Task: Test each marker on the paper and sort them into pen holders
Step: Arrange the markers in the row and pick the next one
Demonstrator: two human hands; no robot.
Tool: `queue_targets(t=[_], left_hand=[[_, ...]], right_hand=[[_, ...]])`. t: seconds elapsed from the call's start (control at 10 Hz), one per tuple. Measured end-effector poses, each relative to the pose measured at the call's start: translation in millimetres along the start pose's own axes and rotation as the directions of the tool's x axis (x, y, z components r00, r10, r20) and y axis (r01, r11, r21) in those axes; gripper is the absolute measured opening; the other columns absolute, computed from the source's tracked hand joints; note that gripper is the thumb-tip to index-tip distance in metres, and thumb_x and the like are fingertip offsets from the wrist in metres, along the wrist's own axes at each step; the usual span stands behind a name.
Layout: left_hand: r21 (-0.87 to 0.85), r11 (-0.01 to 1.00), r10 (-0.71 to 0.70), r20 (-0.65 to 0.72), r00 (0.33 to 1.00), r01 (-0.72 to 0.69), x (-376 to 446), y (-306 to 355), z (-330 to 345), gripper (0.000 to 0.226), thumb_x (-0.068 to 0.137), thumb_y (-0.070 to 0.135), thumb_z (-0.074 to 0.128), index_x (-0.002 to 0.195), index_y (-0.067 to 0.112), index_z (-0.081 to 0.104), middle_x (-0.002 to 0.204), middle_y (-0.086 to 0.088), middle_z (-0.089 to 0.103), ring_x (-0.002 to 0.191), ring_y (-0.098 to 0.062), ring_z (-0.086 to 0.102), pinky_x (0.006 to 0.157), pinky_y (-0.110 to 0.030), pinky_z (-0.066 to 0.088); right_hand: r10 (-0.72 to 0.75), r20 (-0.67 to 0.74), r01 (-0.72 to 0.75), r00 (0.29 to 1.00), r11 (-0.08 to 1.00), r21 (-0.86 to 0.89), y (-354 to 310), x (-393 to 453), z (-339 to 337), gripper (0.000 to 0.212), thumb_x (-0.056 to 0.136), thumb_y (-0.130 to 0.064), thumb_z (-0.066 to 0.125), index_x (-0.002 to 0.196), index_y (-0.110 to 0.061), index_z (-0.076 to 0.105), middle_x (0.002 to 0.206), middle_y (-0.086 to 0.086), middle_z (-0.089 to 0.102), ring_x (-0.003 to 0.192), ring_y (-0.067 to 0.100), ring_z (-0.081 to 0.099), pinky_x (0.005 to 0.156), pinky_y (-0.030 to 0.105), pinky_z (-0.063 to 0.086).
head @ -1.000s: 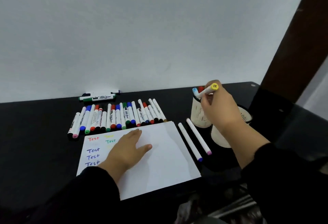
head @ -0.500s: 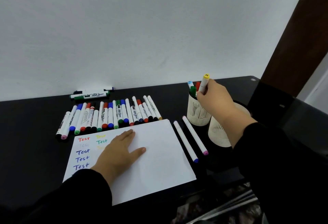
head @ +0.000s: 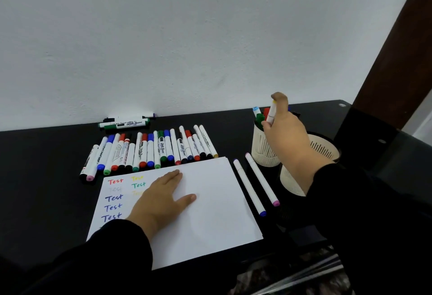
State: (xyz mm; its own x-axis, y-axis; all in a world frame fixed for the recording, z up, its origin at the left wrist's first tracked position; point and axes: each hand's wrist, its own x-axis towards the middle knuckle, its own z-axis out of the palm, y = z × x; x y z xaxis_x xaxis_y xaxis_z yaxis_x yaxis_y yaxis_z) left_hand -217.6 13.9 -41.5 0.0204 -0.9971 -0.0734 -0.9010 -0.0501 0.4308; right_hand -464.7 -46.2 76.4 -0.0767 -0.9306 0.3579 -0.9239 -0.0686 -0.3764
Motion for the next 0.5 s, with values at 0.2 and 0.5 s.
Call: queue_targets(t=[0.2,0.5], left_hand=[[-0.008,1.000,-0.003,0.003,1.000,0.003,0.3,-1.0,1.1,0.075,0.088,0.059,0.044,0.150,0.028,0.015,0.155,0.018,0.011,0.141,-0.006,0.011,0.116,-0.029,0.010],[-0.025,1.000,0.002,0.002,1.000,-0.002,-1.4,1.0,-0.3,0.073,0.089,0.057,0.045,0.149,0.026,0.018,0.155,0.016,0.013,0.141,-0.007,0.013,0.116,-0.029,0.011]], right_hand=[[-0.011,0.022,0.011,1.000,1.000,0.013,0.3,3.6,1.5,0.034,0.096,-0.015,0.051,0.126,-0.011,0.034,0.094,0.011,0.056,0.077,0.022,0.053,0.070,0.038,0.050],[-0.085,-0.025,0.083,0.996,0.995,-0.056,-0.1,4.1,1.5,0.034,0.098,-0.016,0.045,0.131,-0.010,0.044,0.124,0.012,0.049,0.105,0.026,0.054,0.076,0.028,0.040]])
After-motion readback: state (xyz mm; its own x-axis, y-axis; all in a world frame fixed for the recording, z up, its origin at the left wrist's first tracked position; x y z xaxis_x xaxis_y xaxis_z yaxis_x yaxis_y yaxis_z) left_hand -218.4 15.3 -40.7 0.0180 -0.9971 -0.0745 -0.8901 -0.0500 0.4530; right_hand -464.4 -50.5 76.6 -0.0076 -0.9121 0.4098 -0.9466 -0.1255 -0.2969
